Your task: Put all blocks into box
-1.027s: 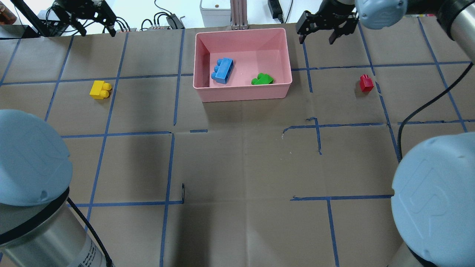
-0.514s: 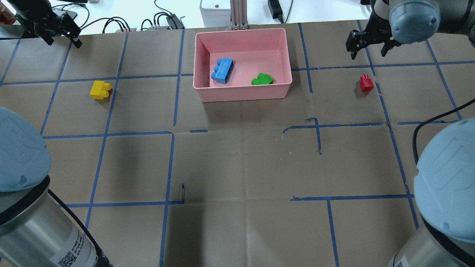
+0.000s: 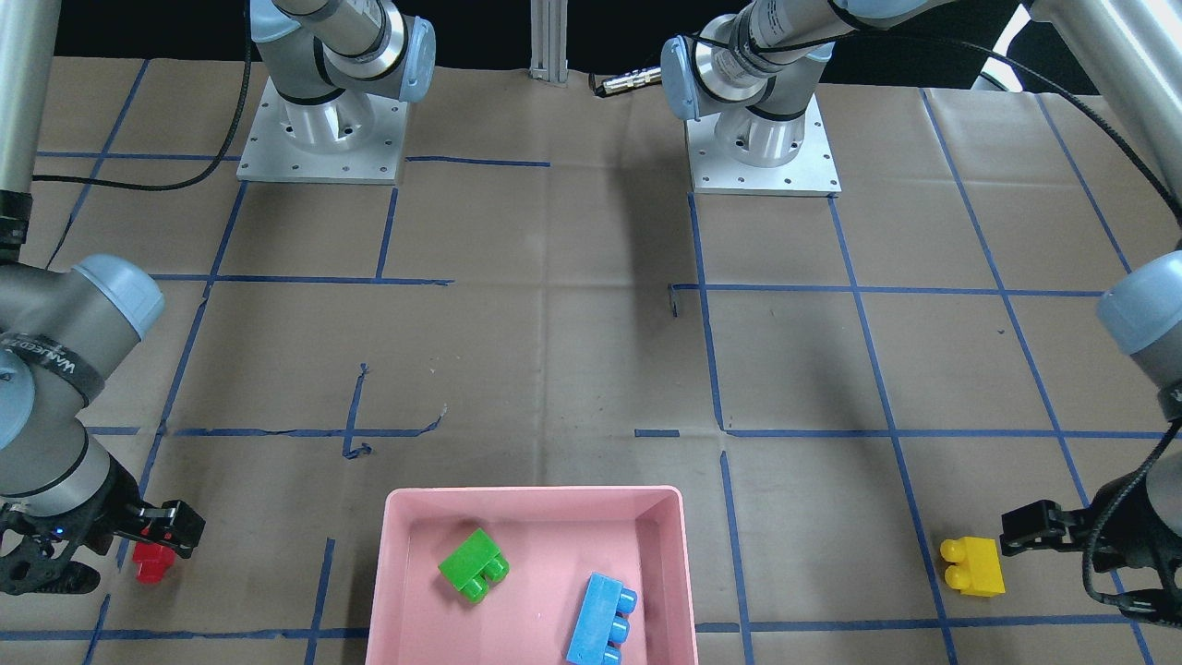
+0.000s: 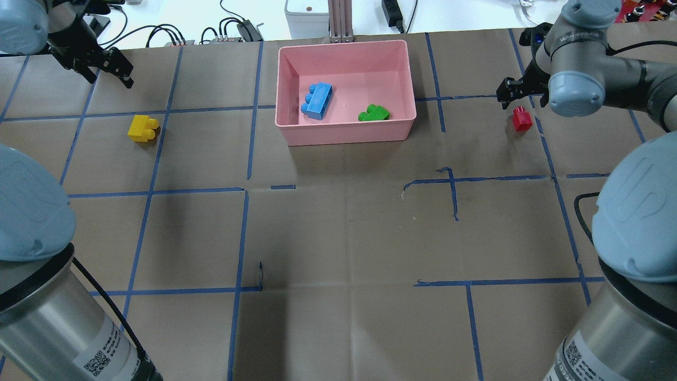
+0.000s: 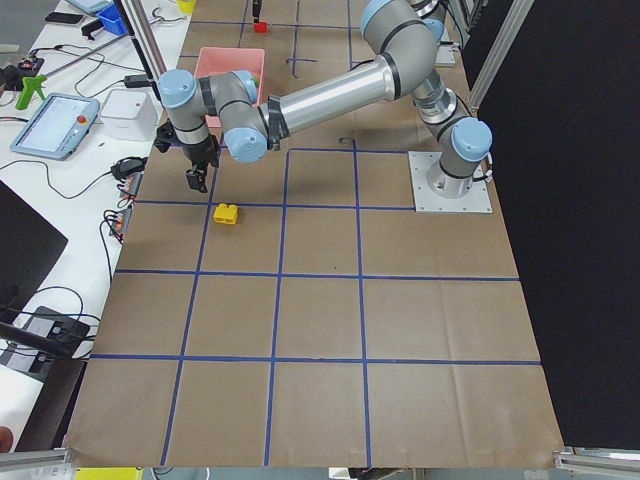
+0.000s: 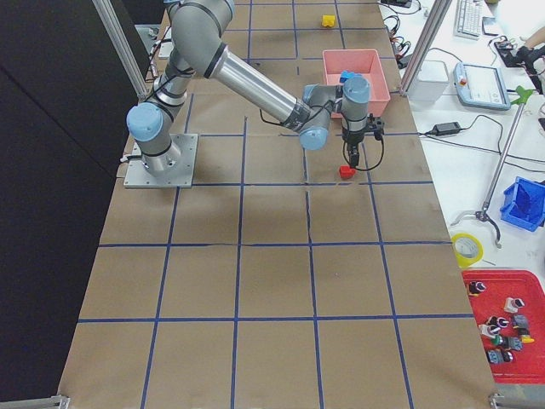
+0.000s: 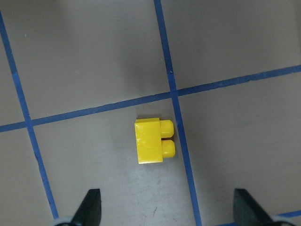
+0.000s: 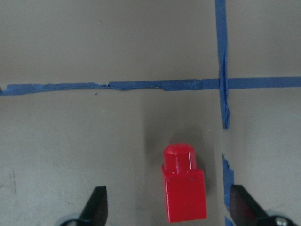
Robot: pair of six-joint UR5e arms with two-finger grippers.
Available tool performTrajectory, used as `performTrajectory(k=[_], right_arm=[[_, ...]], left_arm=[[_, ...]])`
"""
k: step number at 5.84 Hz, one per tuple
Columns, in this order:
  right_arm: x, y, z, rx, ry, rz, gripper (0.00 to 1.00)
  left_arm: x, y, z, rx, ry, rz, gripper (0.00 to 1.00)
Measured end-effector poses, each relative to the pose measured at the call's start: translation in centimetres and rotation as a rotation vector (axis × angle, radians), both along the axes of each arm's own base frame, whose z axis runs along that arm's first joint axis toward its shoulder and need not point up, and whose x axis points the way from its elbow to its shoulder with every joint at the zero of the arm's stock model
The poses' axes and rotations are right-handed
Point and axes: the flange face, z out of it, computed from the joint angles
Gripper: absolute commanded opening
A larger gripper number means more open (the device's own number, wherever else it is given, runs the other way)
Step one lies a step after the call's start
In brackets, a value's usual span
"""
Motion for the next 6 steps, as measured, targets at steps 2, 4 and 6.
performTrajectory(k=[2,4,6], right_arm=[[-1.2,1.3,-2.4,0.04,-0.017,0.0,0.8],[-1.7,1.3,-2.5,0.04,-0.016,0.004,0.8],[-2.0,0.3,-2.3,0.025,-0.014,0.003,0.62]], left_arm=[[-0.2,0.4,-6.9,-0.03,0.033,0.001,0.99],[0.6,0.2,-11.9,-0.031,0.059,0.006,0.99],[1.2,0.4,-13.2,-0.02,0.063,0.014,0.96]])
